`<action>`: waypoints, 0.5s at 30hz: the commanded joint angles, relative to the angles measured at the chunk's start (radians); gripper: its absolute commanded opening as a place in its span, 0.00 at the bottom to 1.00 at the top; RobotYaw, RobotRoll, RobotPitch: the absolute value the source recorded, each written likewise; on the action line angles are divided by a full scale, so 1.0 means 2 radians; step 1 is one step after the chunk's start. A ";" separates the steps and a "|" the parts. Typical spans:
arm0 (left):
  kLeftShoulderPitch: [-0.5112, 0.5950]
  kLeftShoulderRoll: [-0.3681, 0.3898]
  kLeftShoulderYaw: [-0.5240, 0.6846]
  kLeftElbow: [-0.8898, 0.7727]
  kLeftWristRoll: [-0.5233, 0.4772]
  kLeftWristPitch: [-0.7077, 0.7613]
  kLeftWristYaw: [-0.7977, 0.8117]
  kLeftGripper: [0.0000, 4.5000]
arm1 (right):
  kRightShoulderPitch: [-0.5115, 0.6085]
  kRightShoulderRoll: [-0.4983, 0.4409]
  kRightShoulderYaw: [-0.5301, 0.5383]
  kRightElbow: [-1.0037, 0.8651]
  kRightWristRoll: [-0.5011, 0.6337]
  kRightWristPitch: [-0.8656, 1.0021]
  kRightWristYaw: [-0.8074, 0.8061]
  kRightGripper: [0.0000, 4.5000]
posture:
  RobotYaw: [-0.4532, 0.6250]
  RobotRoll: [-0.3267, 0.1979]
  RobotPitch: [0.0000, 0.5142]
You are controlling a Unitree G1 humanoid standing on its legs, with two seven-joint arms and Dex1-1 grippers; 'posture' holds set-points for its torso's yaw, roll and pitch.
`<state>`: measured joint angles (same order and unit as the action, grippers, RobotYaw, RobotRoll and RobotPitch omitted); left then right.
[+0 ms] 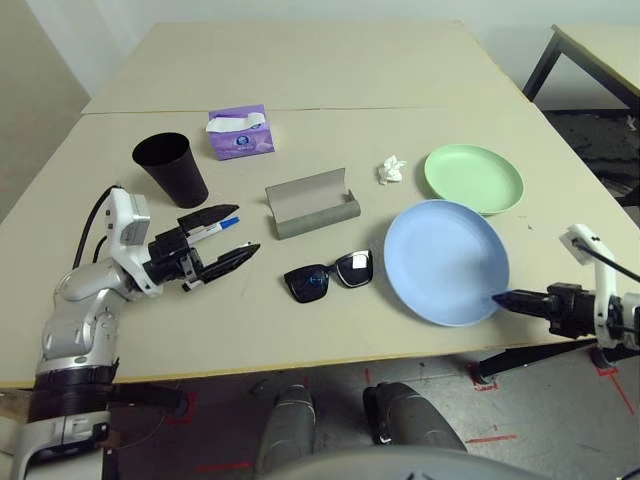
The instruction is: Organize and tidy the items on the table.
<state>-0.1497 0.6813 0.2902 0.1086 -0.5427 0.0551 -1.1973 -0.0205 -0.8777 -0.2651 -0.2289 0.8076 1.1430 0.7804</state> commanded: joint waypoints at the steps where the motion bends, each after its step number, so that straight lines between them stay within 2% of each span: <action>1: 0.008 -0.007 -0.010 -0.015 0.001 0.005 0.006 1.00 | 0.010 -0.002 -0.002 -0.001 0.004 0.020 -0.003 0.01 | 0.36 0.62 0.25; 8: 0.006 -0.012 -0.011 0.010 0.005 -0.010 -0.003 1.00 | -0.014 0.007 -0.030 0.015 0.023 0.045 -0.014 0.01 | 0.36 0.62 0.26; 13: 0.006 -0.016 -0.013 0.033 0.009 -0.027 -0.011 1.00 | -0.078 -0.008 -0.037 0.042 0.037 0.094 -0.026 0.01 | 0.35 0.62 0.26; 15: 0.006 -0.017 -0.016 0.040 0.011 -0.034 -0.014 1.00 | -0.126 -0.022 -0.031 0.064 0.040 0.125 -0.025 0.01 | 0.35 0.62 0.26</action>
<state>-0.1442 0.6527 0.2721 0.1689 -0.5366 0.0040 -1.2138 -0.2285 -0.8958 -0.3147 -0.1264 0.8704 1.3445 0.7362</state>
